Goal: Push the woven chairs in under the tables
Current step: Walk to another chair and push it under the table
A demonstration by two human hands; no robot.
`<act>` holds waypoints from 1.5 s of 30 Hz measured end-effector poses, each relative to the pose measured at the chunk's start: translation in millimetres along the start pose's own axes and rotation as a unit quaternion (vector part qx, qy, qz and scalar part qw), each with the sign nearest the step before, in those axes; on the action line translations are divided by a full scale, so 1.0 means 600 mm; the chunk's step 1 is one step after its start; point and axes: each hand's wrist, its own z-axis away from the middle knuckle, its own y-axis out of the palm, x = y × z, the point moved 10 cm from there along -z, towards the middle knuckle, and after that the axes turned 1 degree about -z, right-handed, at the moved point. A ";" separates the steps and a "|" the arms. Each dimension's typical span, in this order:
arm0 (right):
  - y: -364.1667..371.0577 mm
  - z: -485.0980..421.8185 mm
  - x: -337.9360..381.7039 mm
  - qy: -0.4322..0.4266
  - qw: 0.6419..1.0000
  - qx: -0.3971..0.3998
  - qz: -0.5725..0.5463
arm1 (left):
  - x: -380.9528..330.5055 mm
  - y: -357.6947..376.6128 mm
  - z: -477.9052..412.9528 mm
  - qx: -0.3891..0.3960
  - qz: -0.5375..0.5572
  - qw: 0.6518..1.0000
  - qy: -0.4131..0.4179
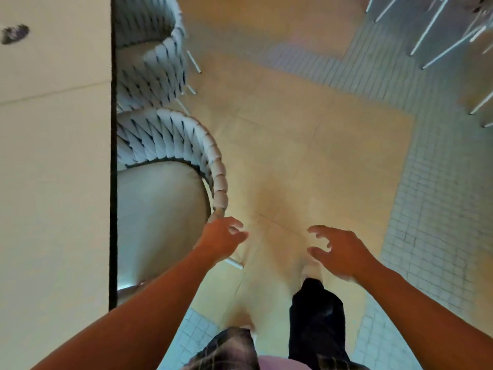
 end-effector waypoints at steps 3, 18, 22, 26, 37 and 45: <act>-0.048 -0.089 0.014 -0.054 0.997 0.035 0.034 | -0.025 -0.017 -0.027 -0.049 0.011 0.998 -0.049; -0.176 -0.354 0.220 -0.271 0.942 0.150 0.131 | -0.024 -0.102 -0.088 -0.271 0.156 0.910 -0.271; -0.163 -0.414 0.299 -0.305 0.923 0.173 0.158 | 0.013 -0.074 -0.142 -0.182 0.131 0.920 -0.322; -0.150 -0.460 0.385 -0.339 0.903 0.194 0.178 | 0.026 -0.070 -0.176 -0.156 0.151 0.912 -0.349; -0.060 -0.442 0.585 -0.551 0.759 0.224 0.265 | 0.038 -0.064 -0.172 -0.228 0.266 0.841 -0.411; 0.002 -0.448 0.608 -0.646 0.612 0.276 0.363 | 0.016 -0.078 -0.152 -0.296 0.227 0.792 -0.483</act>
